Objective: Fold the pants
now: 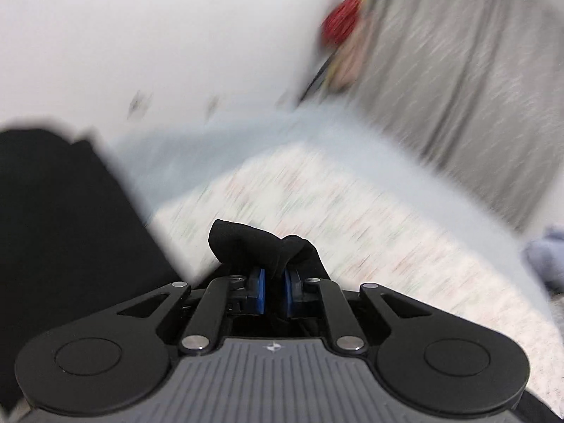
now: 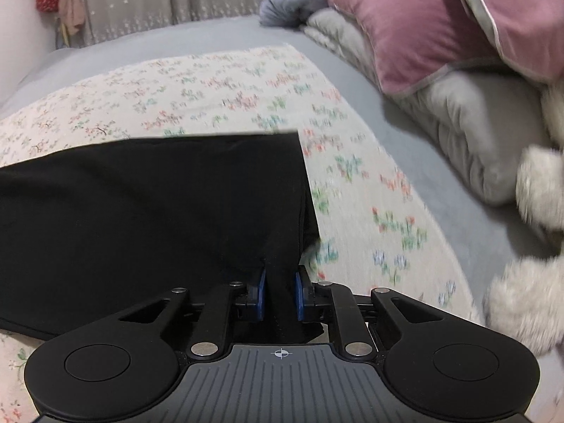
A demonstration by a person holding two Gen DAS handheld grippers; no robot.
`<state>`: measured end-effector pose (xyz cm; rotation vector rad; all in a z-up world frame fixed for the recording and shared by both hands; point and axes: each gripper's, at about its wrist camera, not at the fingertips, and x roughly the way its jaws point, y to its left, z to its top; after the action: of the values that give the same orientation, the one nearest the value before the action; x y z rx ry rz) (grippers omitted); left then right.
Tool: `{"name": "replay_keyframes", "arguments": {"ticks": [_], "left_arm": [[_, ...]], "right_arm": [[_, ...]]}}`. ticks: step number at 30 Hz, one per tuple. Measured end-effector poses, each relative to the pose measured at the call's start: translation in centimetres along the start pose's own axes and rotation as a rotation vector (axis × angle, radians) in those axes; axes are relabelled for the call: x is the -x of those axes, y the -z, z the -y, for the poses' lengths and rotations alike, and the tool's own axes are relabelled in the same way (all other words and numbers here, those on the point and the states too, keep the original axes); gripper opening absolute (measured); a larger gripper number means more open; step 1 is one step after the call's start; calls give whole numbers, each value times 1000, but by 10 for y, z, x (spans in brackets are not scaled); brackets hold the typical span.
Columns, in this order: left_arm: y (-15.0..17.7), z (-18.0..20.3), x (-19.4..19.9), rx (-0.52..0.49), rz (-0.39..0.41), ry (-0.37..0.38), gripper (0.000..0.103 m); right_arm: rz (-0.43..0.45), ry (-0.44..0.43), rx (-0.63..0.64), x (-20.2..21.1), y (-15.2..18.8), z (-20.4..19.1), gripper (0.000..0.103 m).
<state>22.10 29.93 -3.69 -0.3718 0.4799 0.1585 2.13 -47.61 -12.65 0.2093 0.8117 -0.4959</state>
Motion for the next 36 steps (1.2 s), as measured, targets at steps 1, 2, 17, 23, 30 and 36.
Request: {"name": "replay_keyframes", "arguments": {"ticks": [1,2,17,23,30,36], "left_arm": [[4,0,3,-34,29,15,12],[12,0,-1,-80,2,-3,13],[33,-26,-6,-134,-279,-348,64],[15,-16,17,-70,-99,-510,69],[34,29,-8,-124,-156,-189,70],[66,66,-54,-224,-306,-137,70]], "right_arm": [[9,4,10,2,0,-2,14],[7,16,29,1,-1,-3,14],[6,12,-114,1,-14,32,30],[52,-21,-188,-17,-38,50,34],[80,9,-55,-70,-77,28,34],[56,-42,9,-100,-96,4,34]]}}
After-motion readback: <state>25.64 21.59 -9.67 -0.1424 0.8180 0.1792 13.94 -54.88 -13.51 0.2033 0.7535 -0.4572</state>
